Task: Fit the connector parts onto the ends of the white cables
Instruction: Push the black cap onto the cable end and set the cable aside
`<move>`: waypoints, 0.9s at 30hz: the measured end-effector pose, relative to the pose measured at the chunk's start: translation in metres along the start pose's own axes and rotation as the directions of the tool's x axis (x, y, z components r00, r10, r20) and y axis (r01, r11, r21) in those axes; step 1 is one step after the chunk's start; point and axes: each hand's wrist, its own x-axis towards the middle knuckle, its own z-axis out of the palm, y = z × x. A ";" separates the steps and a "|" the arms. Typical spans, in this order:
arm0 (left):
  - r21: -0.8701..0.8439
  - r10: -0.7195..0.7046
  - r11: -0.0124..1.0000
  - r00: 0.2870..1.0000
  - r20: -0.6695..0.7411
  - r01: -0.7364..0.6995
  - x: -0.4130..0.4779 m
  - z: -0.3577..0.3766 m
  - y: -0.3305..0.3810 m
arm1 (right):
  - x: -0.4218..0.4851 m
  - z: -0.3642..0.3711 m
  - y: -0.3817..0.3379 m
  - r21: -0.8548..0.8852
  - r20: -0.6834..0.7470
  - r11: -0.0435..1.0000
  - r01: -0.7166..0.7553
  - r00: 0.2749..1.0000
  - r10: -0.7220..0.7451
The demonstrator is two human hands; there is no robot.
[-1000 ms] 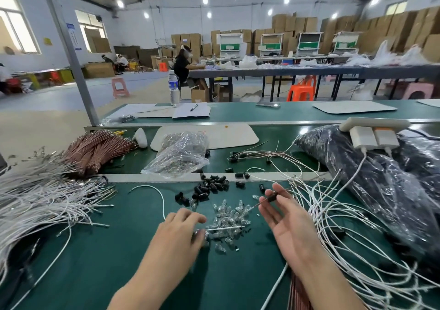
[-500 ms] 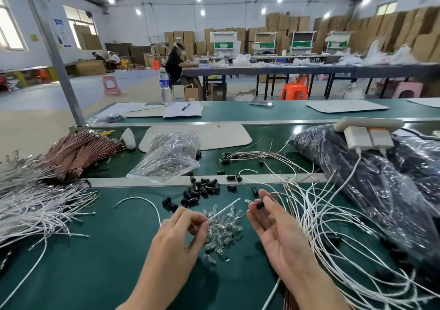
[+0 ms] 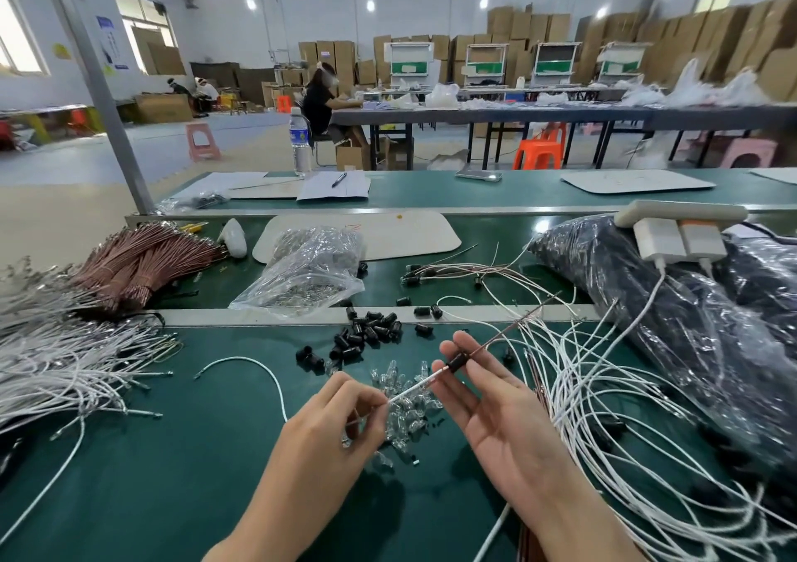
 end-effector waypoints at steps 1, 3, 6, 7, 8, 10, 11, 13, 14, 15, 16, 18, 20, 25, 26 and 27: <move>0.001 -0.002 1.000 1.000 -0.004 0.002 0.000 0.000 0.000 | 0.000 0.000 0.001 0.002 -0.003 1.000 -0.010 1.000 0.010; 0.001 -0.010 1.000 1.000 -0.009 0.010 -0.001 0.001 -0.001 | -0.001 0.000 0.003 0.011 -0.008 1.000 -0.026 1.000 0.026; -0.003 -0.023 1.000 1.000 -0.015 0.023 -0.002 0.003 -0.001 | -0.002 0.002 0.005 0.036 0.000 0.999 -0.031 1.000 0.031; -0.003 -0.024 1.000 0.999 -0.023 0.024 -0.002 0.003 -0.001 | -0.002 0.003 0.006 0.047 0.001 0.999 -0.023 1.000 0.023; -0.005 -0.023 1.000 0.999 -0.031 0.023 -0.002 0.004 -0.001 | -0.002 0.004 0.007 0.055 0.000 0.998 -0.014 1.000 0.014; -0.016 -0.020 1.000 0.999 -0.040 0.020 -0.002 0.005 -0.002 | -0.002 0.006 0.009 0.052 0.005 0.999 -0.010 1.000 0.009; -0.021 -0.017 1.000 0.999 -0.043 0.016 -0.003 0.005 -0.002 | -0.002 0.006 0.011 0.041 0.012 0.999 -0.014 1.000 0.014; -0.024 -0.010 1.000 0.999 -0.050 0.009 -0.003 0.005 -0.004 | -0.003 0.006 0.013 0.013 0.025 1.000 -0.025 0.999 0.024; -0.023 -0.006 1.000 0.999 -0.054 0.004 -0.003 0.005 -0.004 | -0.002 0.005 0.014 0.000 0.029 1.000 -0.029 0.999 0.029; -0.026 0.000 1.000 0.998 -0.058 -0.002 -0.003 0.006 -0.005 | -0.002 0.005 0.015 -0.012 0.032 0.999 -0.031 0.999 0.032; -0.033 0.008 0.999 0.998 -0.059 -0.010 -0.003 0.006 -0.006 | -0.002 0.004 0.015 -0.024 0.036 0.999 -0.032 0.999 0.033; -0.053 0.014 0.998 0.999 -0.052 -0.017 -0.003 0.008 -0.007 | -0.001 0.003 0.014 -0.051 0.054 0.998 -0.037 0.998 0.039; -0.071 0.019 0.997 0.998 -0.052 -0.022 -0.002 0.010 -0.007 | -0.003 0.003 0.016 -0.106 0.074 0.993 -0.057 0.995 0.065; -0.102 0.011 0.995 0.998 -0.055 -0.016 -0.002 0.012 -0.008 | -0.006 0.007 0.019 -0.253 0.106 0.965 -0.064 0.990 0.094; -0.100 -0.012 0.995 0.999 -0.045 0.007 -0.002 0.010 -0.010 | -0.005 0.007 0.017 -0.233 0.089 0.971 -0.046 0.994 0.069; -0.090 -0.029 0.996 0.999 -0.034 0.026 -0.003 0.009 -0.014 | -0.005 0.005 0.013 -0.194 0.069 0.981 -0.028 0.997 0.042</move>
